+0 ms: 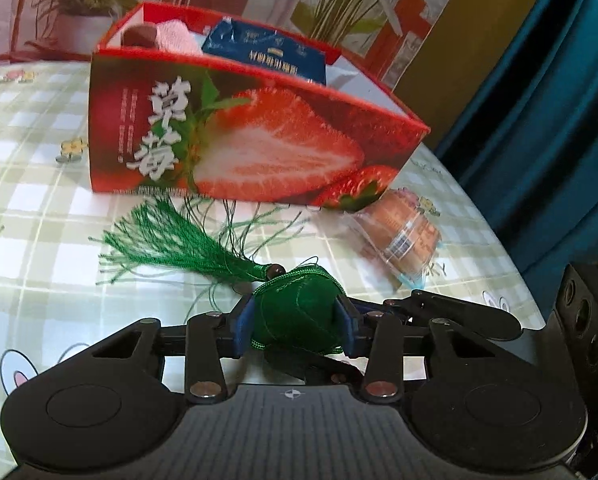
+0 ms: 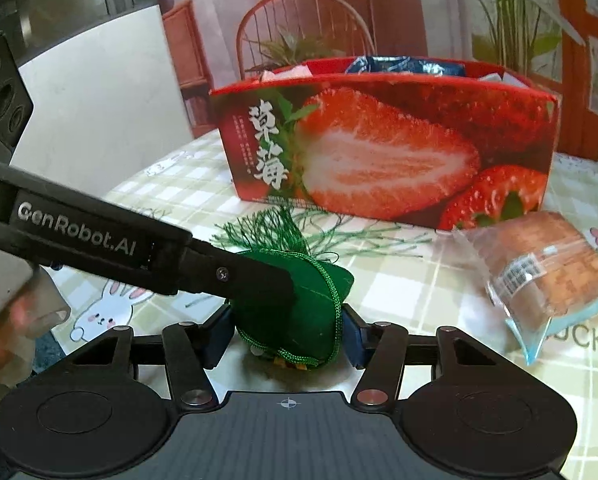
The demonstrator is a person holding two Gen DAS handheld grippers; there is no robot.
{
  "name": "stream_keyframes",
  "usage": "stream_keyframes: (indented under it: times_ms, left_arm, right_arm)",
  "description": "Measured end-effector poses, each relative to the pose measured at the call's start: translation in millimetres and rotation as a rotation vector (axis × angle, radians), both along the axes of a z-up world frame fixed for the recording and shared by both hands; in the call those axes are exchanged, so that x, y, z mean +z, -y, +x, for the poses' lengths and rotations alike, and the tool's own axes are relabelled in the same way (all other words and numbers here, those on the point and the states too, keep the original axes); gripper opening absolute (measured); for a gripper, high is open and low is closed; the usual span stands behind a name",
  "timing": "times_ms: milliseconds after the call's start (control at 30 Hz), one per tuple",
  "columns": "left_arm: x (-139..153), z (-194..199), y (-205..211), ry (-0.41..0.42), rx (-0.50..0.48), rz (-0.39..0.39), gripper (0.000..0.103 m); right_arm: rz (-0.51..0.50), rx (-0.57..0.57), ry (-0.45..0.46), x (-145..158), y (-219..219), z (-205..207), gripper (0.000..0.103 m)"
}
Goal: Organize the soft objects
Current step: 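Close the left tool on the green pouch and lift it, then carry the green pouch over the box and open the left tool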
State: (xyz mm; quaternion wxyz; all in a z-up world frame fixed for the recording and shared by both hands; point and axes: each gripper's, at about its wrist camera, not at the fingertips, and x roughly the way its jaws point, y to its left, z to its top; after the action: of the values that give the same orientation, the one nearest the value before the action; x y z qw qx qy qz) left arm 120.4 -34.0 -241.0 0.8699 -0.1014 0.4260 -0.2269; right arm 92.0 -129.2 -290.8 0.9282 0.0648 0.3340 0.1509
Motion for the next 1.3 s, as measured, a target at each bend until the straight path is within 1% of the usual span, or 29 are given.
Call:
stream_keyframes:
  times_ms: [133, 233, 333, 467, 600, 667, 800, 900, 967, 1100, 1200, 1300]
  left_arm:
    - [12.4, 0.1, -5.6, 0.021, 0.001, -0.029, 0.045]
    - [28.6, 3.7, -10.4, 0.057, -0.011, -0.054, 0.045]
    - [53.1, 10.5, -15.6, 0.103, -0.009, -0.079, 0.045]
    - [88.1, 22.8, -18.4, 0.169, -0.012, -0.094, 0.045]
    - [121.7, 34.2, -17.3, 0.226, -0.027, -0.105, 0.045]
    - [133.8, 39.6, -15.3, 0.249, -0.035, -0.107, 0.045]
    - [153.0, 47.4, -9.5, 0.298, -0.031, -0.104, 0.045]
    - [165.1, 47.6, -14.6, 0.353, -0.012, -0.112, 0.045]
    - [172.4, 51.3, -18.5, 0.375, 0.006, -0.124, 0.045]
    - [183.5, 61.0, -24.7, 0.401, 0.039, -0.137, 0.045]
    - [190.2, 69.5, -27.6, 0.419, 0.035, -0.132, 0.045]
    - [187.1, 86.5, -30.9, 0.402, 0.025, -0.136, 0.045]
  right_arm:
    - [-0.015, 0.01, 0.044, 11.7, -1.4, -1.6, 0.052]
    - [-0.034, 0.021, 0.086, 25.7, 0.0, -0.2, 0.052]
    - [-0.042, 0.037, 0.126, 48.6, 3.3, 8.1, 0.052]
    - [-0.069, 0.033, 0.196, 84.3, 3.3, 20.4, 0.052]
    - [-0.027, 0.01, 0.243, 117.8, 12.4, 36.8, 0.052]
    - [-0.022, 0.008, 0.264, 131.6, 17.5, 42.6, 0.052]
    - [-0.042, 0.005, 0.296, 155.4, 22.3, 56.8, 0.052]
    - [-0.03, 0.001, 0.331, 171.9, 22.1, 66.9, 0.052]
    - [-0.028, 0.001, 0.361, 181.6, 19.8, 73.1, 0.052]
    - [-0.043, 0.018, 0.414, 196.7, 13.6, 91.6, 0.052]
    - [-0.046, 0.014, 0.435, 204.4, 9.6, 101.8, 0.052]
    - [-0.05, 0.009, 0.443, 204.6, 8.6, 114.1, 0.052]
